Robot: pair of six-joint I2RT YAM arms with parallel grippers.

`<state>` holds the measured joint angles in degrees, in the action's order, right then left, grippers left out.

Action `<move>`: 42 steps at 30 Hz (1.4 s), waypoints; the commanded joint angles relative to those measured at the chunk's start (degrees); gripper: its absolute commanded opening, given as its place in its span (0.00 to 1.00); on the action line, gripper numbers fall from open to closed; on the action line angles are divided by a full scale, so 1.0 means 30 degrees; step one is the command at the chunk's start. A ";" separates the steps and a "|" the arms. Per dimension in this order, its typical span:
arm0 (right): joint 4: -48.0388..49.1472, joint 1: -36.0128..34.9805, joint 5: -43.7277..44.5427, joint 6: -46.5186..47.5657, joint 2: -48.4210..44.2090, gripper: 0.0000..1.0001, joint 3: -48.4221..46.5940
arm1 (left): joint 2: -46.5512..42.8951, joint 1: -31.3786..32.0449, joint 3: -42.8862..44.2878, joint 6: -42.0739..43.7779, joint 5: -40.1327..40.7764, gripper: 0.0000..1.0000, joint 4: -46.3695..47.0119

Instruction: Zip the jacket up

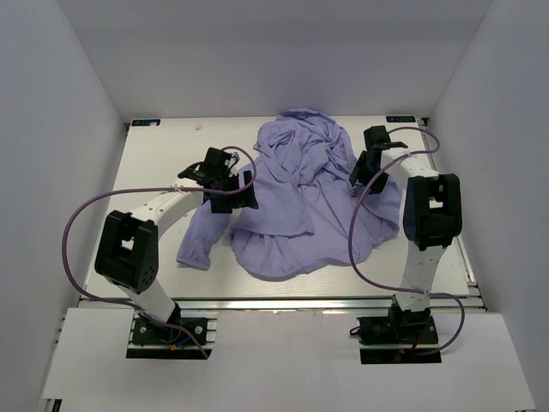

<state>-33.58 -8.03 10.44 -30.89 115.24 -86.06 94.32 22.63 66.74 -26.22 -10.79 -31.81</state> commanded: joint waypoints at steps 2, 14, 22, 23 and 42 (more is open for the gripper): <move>-0.0466 0.0011 0.1062 -0.0483 -0.0297 0.61 0.0004 | -0.0299 0.0014 0.0341 -0.0050 0.0314 0.98 -0.0089; 0.0325 0.0011 0.0388 -0.0336 -0.0532 0.34 0.1763 | -0.0503 0.0014 0.0312 -0.0196 0.0343 0.98 -0.0148; -0.0464 0.0011 0.1558 0.0658 -0.2549 0.05 0.0681 | -0.1323 0.0014 0.0136 -0.0401 0.0402 0.98 -0.0294; -0.0611 0.0011 0.1792 0.0979 -0.2815 0.05 0.0592 | -0.1469 0.0014 0.0078 -0.0430 0.0402 0.98 -0.0294; 0.1467 -0.3078 -0.7171 0.6136 -1.3654 0.00 0.8057 | -0.6389 0.0044 -0.3407 -0.2451 -0.0681 0.98 0.0116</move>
<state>-31.77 -10.70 -1.41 -17.06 77.71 -65.52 78.37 22.63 57.98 -31.90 -11.35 -32.16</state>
